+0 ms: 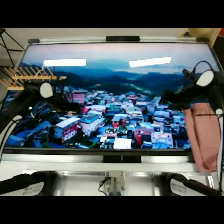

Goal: Fold the shirts.

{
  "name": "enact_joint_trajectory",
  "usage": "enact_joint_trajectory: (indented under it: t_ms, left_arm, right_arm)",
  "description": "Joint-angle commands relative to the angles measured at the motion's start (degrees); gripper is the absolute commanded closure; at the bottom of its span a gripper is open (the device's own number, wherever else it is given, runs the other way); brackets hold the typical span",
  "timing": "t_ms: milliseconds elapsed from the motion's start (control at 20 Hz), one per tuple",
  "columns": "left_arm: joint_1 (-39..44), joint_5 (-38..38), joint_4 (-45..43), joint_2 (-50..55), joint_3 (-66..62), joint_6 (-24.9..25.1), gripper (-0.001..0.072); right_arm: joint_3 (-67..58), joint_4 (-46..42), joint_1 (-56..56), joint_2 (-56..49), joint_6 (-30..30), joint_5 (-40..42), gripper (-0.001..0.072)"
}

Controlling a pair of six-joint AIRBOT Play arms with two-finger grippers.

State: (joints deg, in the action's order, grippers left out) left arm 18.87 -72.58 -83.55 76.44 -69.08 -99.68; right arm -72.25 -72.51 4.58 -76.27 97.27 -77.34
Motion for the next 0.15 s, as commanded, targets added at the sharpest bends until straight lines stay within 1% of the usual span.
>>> enact_joint_trajectory:
  t_ms: [0,100]
  left_arm:
    - [0.0,0.1,-0.1,0.1,0.0,0.0,-0.0011]
    - [0.0,0.1,-0.1,0.1,0.0,0.0,-0.0012]
  right_arm:
    - [-0.1,0.2,-0.1,0.0,0.0,0.0,0.0135]
    - [-0.1,0.2,-0.1,0.0,0.0,0.0,0.0135]
